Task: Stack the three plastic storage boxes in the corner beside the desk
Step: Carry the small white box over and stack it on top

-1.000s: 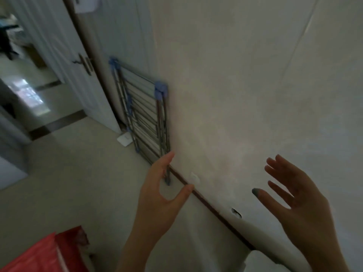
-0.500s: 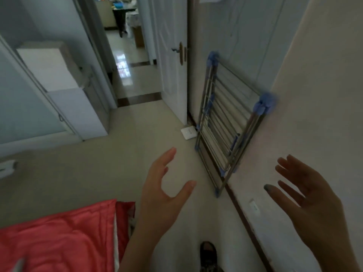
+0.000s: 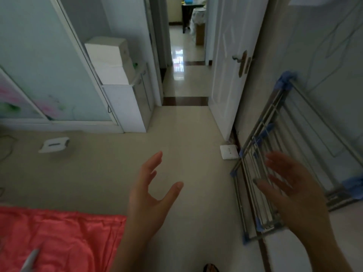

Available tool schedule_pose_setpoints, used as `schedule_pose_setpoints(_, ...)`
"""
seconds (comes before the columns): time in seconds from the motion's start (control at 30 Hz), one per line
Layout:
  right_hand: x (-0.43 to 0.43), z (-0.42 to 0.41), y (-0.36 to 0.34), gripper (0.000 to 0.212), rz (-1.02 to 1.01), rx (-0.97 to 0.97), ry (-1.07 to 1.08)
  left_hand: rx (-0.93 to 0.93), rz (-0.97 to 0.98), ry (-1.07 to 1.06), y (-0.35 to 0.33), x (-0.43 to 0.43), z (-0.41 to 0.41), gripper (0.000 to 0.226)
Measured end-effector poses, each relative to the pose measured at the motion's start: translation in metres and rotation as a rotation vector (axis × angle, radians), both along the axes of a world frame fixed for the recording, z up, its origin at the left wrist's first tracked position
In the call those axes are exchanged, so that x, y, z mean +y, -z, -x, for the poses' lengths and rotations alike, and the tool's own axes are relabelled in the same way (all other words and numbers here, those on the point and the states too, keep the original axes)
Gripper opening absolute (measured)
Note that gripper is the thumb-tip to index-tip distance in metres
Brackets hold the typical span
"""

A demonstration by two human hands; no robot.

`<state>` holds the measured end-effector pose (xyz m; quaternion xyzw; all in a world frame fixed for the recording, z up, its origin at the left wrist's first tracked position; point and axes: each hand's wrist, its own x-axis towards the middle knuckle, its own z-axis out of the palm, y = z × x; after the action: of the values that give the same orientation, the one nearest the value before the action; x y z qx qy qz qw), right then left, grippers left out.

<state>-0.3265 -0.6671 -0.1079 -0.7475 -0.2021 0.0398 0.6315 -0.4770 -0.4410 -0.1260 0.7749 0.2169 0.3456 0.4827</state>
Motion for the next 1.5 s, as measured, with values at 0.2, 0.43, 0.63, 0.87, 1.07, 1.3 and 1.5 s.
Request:
schedule_pose_setpoints(0.2, 0.060, -0.077, -0.016, 0.063, -0.009, 0.022, -0.154, -0.027, -0.022, -0.108, -0.008, 0.041, -0.050, 0.068)
schedule_pose_setpoints(0.43, 0.165, -0.145, -0.020, 0.065, -0.034, -0.015, -0.316, -0.030, -0.025, -0.234, -0.010, 0.113, -0.087, 0.067)
schedule_pose_setpoints(0.63, 0.274, -0.176, -0.010, 0.067, -0.033, -0.056, -0.404, -0.029, -0.023, -0.314, -0.004, 0.204, -0.108, 0.067)
schedule_pose_setpoints(0.87, 0.424, -0.198, -0.008, 0.066, -0.027, -0.046, -0.473, -0.018, -0.015, -0.362, -0.007, 0.328, -0.128, 0.066)
schedule_pose_setpoints(1.07, 0.540, -0.210, -0.008, 0.066, -0.020, -0.051, -0.535, 0.005, -0.031, -0.416, -0.006, 0.426, -0.133, 0.067)
schedule_pose_setpoints(1.3, 0.647, -0.220, -0.012, 0.066, -0.043, -0.065, -0.617, 0.023, -0.042, -0.529, -0.005, 0.514, -0.128, 0.067)
schedule_pose_setpoints(1.5, 0.743, -0.228, -0.004, 0.067, -0.046, -0.036, -0.785, 0.064, -0.046, -0.685, -0.001, 0.577, -0.123, 0.069)
